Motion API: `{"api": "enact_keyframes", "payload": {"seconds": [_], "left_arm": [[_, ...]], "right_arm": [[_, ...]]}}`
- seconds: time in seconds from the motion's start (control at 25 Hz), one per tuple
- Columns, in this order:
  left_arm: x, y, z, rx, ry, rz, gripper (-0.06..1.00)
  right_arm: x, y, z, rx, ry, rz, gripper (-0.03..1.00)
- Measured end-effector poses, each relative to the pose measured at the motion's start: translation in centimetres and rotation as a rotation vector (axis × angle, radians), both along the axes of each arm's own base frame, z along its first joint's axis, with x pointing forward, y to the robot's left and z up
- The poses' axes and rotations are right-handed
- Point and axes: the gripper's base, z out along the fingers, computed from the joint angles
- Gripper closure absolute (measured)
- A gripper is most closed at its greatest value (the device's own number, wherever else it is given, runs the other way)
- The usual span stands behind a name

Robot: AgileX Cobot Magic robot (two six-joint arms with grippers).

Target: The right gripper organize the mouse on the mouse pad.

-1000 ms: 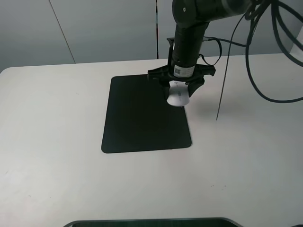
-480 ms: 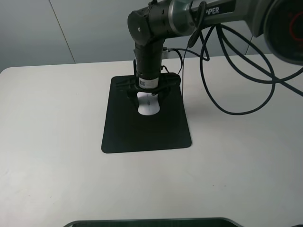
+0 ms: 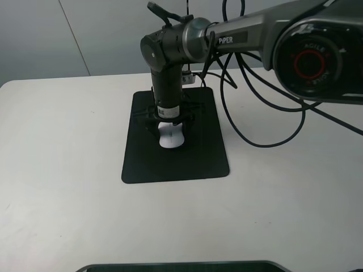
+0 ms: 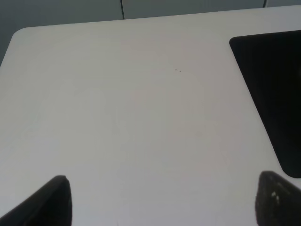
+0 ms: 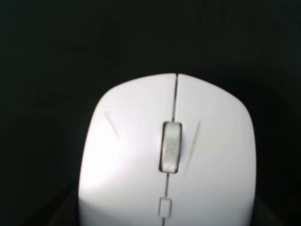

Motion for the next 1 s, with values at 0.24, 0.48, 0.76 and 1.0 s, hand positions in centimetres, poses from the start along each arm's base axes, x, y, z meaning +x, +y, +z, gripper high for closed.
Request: {"api": "enact_keyframes", "payload": {"seconds": [0.24, 0.48, 0.76, 1.0], "left_arm": [[0.0, 0.0, 0.0, 0.0, 0.0, 0.0, 0.2], [0.0, 0.0, 0.0, 0.0, 0.0, 0.0, 0.2], [0.0, 0.0, 0.0, 0.0, 0.0, 0.0, 0.2], [0.0, 0.0, 0.0, 0.0, 0.0, 0.0, 0.2]], "right_arm": [[0.02, 0.0, -0.81, -0.013, 0.012, -0.016, 0.5], [0.03, 0.01, -0.92, -0.016, 0.015, -0.022, 0.5], [0.02, 0.16, -1.0, -0.007, 0.013, -0.021, 0.32], [0.04, 0.18, -0.4, 0.0, 0.005, 0.015, 0.27]]}}
